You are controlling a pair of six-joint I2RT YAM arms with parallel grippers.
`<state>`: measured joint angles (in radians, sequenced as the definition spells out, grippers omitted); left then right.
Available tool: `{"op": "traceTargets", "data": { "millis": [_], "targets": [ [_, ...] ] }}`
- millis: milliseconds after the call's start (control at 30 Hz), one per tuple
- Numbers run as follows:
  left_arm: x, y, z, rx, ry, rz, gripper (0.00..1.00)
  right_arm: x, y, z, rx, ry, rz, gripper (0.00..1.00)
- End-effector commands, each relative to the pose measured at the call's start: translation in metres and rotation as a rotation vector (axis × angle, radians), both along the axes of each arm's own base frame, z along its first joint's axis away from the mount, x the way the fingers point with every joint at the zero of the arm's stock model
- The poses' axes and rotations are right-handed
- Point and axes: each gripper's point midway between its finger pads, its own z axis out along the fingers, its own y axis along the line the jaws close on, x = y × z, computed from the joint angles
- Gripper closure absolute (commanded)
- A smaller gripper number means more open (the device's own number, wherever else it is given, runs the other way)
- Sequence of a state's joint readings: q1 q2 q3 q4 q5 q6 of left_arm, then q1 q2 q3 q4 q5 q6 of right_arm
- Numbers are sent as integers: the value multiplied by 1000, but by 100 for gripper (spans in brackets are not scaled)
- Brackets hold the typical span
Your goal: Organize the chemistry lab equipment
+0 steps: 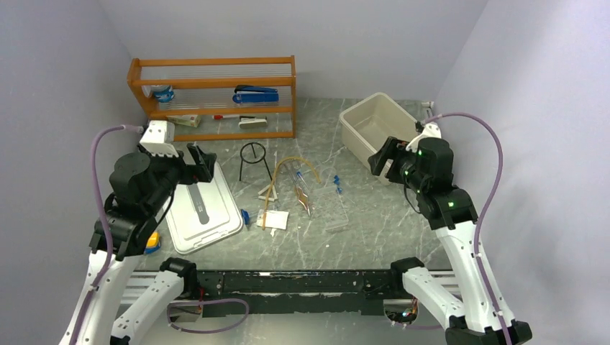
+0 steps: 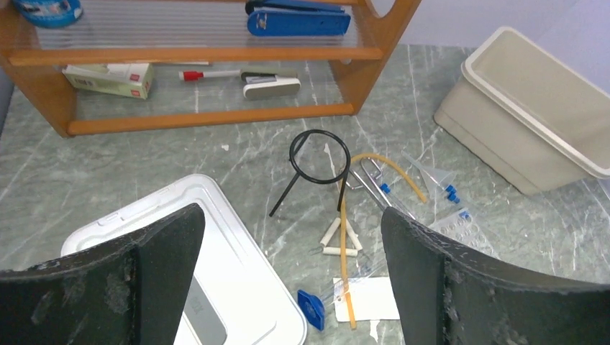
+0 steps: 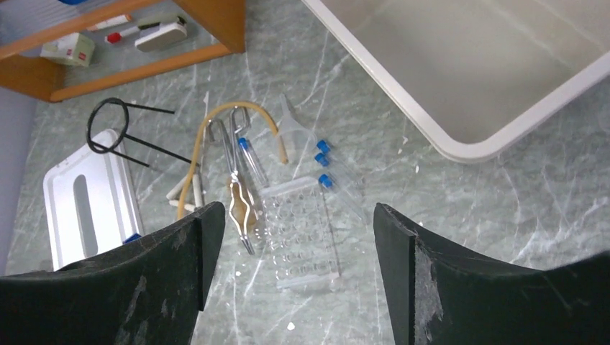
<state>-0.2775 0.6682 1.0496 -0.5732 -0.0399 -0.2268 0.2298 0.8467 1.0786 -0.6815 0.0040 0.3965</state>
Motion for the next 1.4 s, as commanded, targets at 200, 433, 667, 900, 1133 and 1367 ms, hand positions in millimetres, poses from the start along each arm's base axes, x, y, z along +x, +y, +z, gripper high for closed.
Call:
{"op": "traceTargets", "data": {
  "millis": [200,433,667,900,1133,1367],
  "targets": [
    [13,-20,-25,-107,15,-45,3,-29,37,-39,158,39,192,22],
    [31,-39,-75,-158,150,-76,7,-28,71,-62,220,97,354,27],
    [43,-56,-112,-228,237,-105,13,-11,139,-61,94,106,345,27],
    [46,-32,-120,-222,251,49,18,27,213,-75,-42,89,187,31],
    [40,-1,-112,-171,229,194,17,76,264,-92,-45,55,43,33],
    [47,4,-109,-21,259,174,18,108,311,-111,-93,64,43,35]
  ]
}}
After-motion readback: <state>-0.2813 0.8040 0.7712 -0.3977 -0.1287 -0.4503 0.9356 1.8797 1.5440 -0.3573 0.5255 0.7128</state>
